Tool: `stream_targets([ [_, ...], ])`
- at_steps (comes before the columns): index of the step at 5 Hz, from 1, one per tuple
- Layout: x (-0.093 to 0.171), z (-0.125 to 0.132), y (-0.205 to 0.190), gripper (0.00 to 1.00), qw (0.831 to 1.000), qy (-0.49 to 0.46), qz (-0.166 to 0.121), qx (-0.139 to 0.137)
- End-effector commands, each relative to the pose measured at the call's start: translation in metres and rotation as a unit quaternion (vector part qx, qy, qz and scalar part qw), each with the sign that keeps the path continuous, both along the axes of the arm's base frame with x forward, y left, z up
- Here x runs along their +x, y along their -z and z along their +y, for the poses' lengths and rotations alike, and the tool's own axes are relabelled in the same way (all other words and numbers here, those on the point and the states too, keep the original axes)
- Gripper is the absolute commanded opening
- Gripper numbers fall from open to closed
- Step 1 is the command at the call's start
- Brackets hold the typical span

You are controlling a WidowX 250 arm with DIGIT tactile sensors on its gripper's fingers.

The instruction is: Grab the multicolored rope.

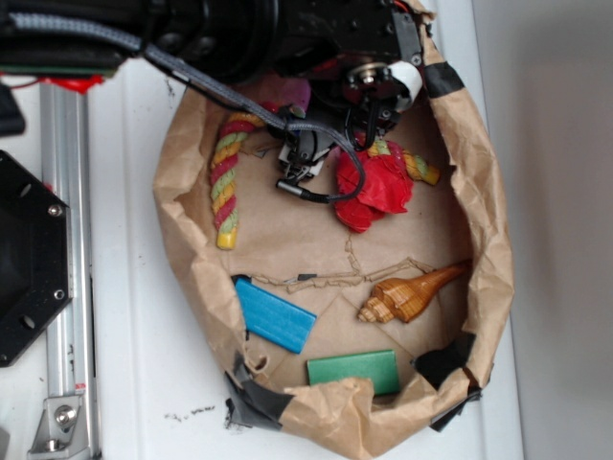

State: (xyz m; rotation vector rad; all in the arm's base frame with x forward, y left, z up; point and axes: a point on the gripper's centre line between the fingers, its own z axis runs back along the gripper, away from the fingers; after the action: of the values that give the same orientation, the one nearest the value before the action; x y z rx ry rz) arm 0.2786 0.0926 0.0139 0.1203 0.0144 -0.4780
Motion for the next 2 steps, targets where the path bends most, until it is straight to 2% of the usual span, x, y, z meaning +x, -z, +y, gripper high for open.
stream_targets([
  [1,0.0002,-0.0043,0.0067,0.00,1.000,-0.012,-0.002,0.005],
  [2,-0.0002,-0.0052,0.0074,0.00,1.000,-0.016,-0.001,0.008],
])
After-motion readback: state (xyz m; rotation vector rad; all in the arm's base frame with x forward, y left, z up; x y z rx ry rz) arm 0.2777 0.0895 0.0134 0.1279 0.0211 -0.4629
